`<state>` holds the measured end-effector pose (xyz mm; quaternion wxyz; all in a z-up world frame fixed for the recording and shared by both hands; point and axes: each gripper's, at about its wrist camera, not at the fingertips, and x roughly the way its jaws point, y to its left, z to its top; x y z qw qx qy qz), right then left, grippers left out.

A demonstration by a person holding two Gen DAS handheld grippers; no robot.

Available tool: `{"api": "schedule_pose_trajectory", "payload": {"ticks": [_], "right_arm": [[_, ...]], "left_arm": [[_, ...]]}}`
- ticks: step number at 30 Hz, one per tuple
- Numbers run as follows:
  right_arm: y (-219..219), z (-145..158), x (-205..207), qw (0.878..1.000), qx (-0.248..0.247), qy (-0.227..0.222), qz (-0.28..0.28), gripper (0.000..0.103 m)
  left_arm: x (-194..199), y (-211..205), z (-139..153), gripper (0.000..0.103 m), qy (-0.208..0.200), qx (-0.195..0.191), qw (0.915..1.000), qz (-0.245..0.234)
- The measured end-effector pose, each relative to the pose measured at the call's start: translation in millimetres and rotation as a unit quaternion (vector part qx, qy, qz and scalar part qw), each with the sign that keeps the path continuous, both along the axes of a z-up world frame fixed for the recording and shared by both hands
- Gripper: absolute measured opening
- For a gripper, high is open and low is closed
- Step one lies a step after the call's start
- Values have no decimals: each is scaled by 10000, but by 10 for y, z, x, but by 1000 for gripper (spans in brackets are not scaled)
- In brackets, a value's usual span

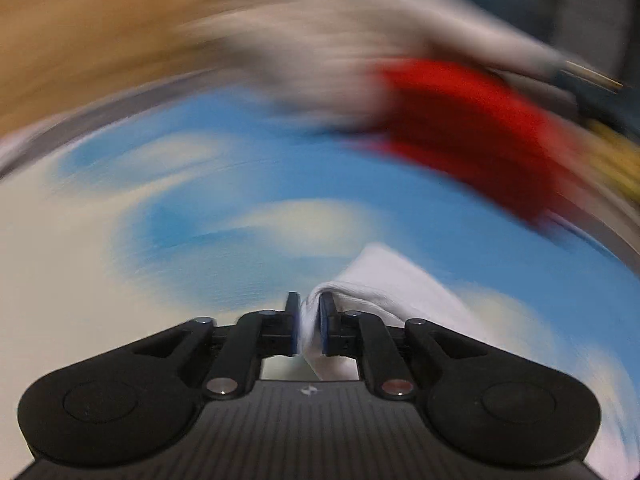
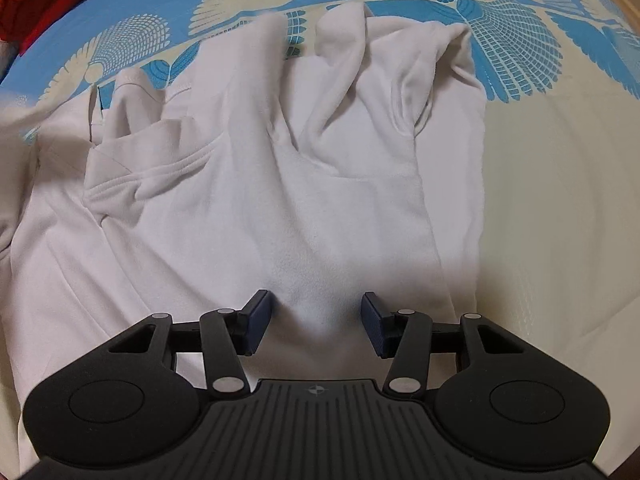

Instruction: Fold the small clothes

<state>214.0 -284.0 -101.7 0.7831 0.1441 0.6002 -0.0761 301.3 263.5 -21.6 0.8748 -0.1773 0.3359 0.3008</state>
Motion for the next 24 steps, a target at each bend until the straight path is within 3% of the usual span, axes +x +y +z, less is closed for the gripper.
{"api": "schedule_pose_trajectory", "payload": {"ticks": [1,2,4,7,10,11,13,16,18,19,21,24], "right_arm": [[5,2,-6,10000,-10,1,-1,52],[8,4,-4,10000,-24,4,3,52],[37,26,4,10000,-52,9,-23,52],[25,119,17,9997,-105,-149,-161,52],[-13,333,74,9968,-45,-750,-275,51],[-24,407,104,9946,-80,-1004,-266,50],[-54,511,188,9890,-148,-1461,-181,35],[-94,532,388,9796,-489,-1947,-30,33],[-142,454,535,9773,-595,-2031,49,34],[-151,380,619,9786,-531,-1982,123,39],[-145,239,746,9816,-396,-1849,261,53],[-39,101,864,9821,-427,-1754,533,53]], "left_arm": [[-118,313,-60,12,240,-89,9971,720],[-240,544,-102,12,390,-200,9927,1120],[-315,628,-93,18,376,-309,9932,1061],[-228,325,-24,48,190,-129,9994,274],[-61,-120,-103,49,26,-246,9962,-838],[4,-285,-166,49,-8,-345,9918,-1233],[111,-624,-318,48,-7,-459,9798,-1946],[245,-1138,-566,48,83,-510,9556,-2901],[285,-1443,-734,48,147,-534,9412,-3332],[310,-1569,-807,48,172,-540,9362,-3469],[369,-1780,-930,49,146,-518,9301,-3633],[536,-1963,-1119,49,211,-512,9254,-3750]]}}
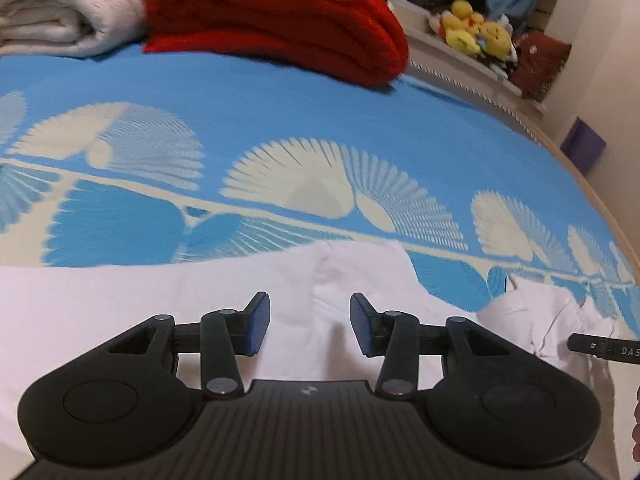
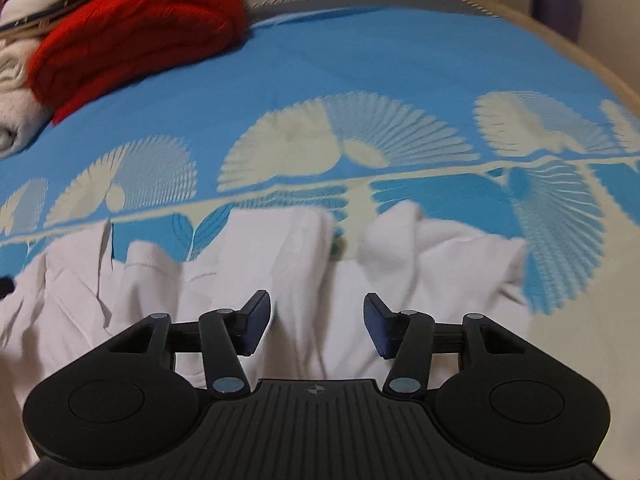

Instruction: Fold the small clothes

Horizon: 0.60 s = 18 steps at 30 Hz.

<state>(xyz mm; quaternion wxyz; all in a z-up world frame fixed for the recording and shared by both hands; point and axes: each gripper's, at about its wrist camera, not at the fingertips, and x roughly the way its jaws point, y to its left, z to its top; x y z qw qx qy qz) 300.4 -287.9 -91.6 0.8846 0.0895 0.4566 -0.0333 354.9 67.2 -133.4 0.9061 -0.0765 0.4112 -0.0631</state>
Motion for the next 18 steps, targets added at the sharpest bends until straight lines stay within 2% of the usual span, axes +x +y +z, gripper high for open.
{"api": "schedule_pose_trajectory", "payload": {"ticks": [2,3,4,6,8,10,11,12,13,14,15,18], "right_arm": [[69,-81,90,9994,-297,114,138,47],[101,-103,98,9992,-315,129,192,30],[102,-116,125,9993,-233,132,247,14],[141,-80,192,9993,-262,-16,254,12],[174,34,242,9982,-303,-472,189,11],[169,146,286,9945,199,-985,299,12],[179,208,303,9923,296,-1148,359,14],[192,254,318,9923,156,-1186,320,25],[168,282,333,9932,-11,-1140,222,42],[84,301,335,9943,-71,-1061,74,50],[-56,323,311,9944,-7,-1048,-121,53],[-652,420,165,9887,284,-1054,-1027,52]], "left_arm": [[105,-82,-158,46,160,152,9997,-70],[199,-65,-225,22,241,297,9992,-101],[234,-89,-275,9,272,646,9975,-133],[310,28,-234,4,150,760,9969,-104],[365,286,-130,3,61,903,9935,690],[377,583,-59,3,44,736,9867,1450],[375,670,-32,4,27,688,9850,1581],[381,708,-11,6,82,660,9855,1560],[400,712,-1,16,192,650,9865,1489],[404,702,23,22,265,654,9876,1402],[379,669,75,30,197,720,9877,1375],[336,573,205,30,34,802,9907,1097]]}}
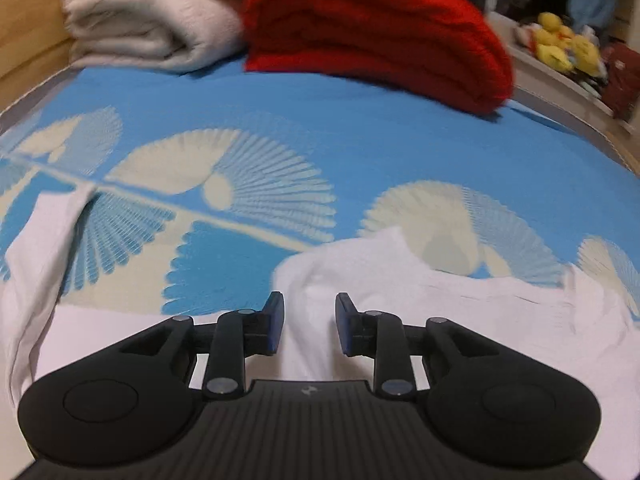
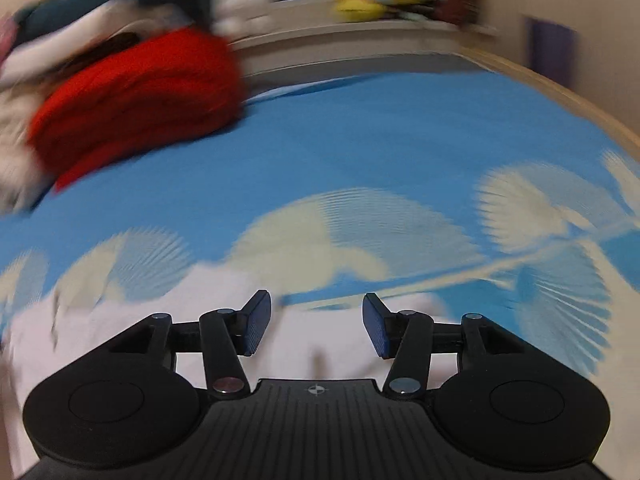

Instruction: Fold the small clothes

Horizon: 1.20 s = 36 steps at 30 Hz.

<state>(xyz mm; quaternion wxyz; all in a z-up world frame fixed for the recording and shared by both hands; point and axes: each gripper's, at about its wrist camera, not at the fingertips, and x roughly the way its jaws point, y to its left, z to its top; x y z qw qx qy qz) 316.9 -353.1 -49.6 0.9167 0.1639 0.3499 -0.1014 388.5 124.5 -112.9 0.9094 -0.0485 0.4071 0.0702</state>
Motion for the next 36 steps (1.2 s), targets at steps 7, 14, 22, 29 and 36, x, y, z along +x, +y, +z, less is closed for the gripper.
{"api": "schedule_pose_trajectory", "payload": {"ticks": [7,14,22,29,36], "right_arm": [[-1030,-202,-521,9860,982,720,-1136,52],[-769,-675,-623,9722,1146,1950,-601,48],[-742,-381,-555,9889,-340,1268,-691,2],[-718,410,-1043,9354,-3378,-1045,-6,2],[-1138,-405,-1354,9377,-2506,1049,2167,3]], "left_arm": [[-190,-170,349,30,-43,-387,9987,-342],[-865,-384,1069,30,61,-331,9988,-358],[-1293,-560,905,29,18,-11,9995,-319],[-1057,-405,899,29,15,-47,9999,-108],[-1012,-381,803,30,371,-263,9986,-281]]}}
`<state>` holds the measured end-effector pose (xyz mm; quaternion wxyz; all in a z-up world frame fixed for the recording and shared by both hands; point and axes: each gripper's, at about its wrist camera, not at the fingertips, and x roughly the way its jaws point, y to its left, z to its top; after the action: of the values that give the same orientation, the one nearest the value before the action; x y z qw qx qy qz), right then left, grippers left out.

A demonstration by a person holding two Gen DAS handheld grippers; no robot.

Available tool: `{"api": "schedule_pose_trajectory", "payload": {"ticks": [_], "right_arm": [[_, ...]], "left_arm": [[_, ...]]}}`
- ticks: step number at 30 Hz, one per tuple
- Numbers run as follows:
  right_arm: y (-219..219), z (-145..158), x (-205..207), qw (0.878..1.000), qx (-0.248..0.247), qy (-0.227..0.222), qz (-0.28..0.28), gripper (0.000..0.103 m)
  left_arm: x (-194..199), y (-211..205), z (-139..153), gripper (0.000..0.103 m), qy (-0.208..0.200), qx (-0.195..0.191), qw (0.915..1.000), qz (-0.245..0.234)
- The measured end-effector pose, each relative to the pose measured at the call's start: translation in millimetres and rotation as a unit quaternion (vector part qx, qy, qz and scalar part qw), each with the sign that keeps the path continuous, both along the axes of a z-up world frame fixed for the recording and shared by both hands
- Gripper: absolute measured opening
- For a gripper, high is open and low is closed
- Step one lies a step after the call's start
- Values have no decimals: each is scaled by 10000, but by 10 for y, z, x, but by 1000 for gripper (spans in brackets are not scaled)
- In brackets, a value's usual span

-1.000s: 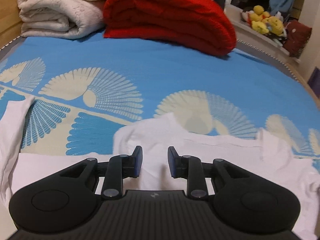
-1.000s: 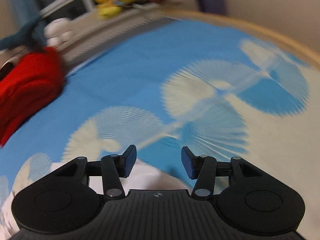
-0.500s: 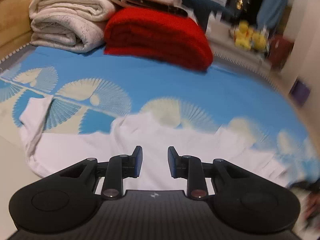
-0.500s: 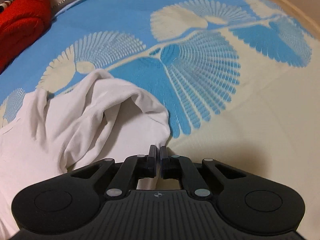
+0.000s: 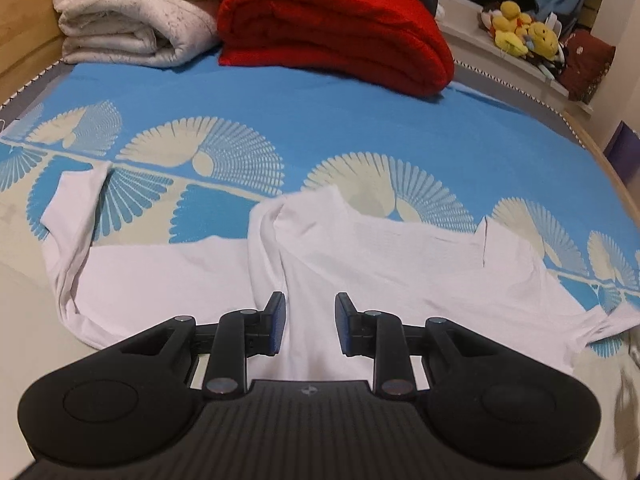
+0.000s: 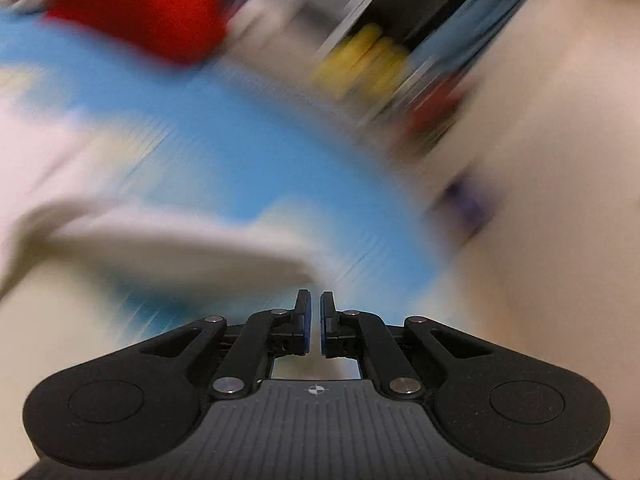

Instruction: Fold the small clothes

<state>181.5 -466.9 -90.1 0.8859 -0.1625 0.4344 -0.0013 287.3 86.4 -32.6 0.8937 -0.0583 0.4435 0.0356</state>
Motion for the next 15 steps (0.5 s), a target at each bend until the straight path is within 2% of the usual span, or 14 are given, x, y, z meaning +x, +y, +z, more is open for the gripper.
{"api": "schedule_pose_trajectory", "payload": {"ticks": [1,3,4,6,9,11,13,15], "right_arm": [[-66,-136,-76,9986,180,493,107,3],[-206,-301,-176,9952,19,972,-62,3],[-356,-273,-206,9943,379,936,-334,8],[-715,-146,-182,9785,1541,760,-1142,14],[-1167,-75,-233,9201,3123,103,-2363,28],[-1401,-105,-225,8685,3975,-334,-2944,28],[-1594,-202,-115,8137,4540,-631,-3575,28],[-1730,-352,-37,7632,4864,-766,-4184,28]], "left_arm": [[0,7,-5,30,33,-40,10000,8],[-5,25,-2,31,79,-139,9999,23],[-6,27,-1,31,91,-157,9998,29],[-13,16,-1,31,109,-152,9998,47],[-16,-24,-22,31,156,-158,9997,62],[-14,-61,-57,31,210,-145,9997,66],[-12,-105,-86,31,254,-146,9995,65],[-13,-148,-105,31,267,-147,9995,39]]}}
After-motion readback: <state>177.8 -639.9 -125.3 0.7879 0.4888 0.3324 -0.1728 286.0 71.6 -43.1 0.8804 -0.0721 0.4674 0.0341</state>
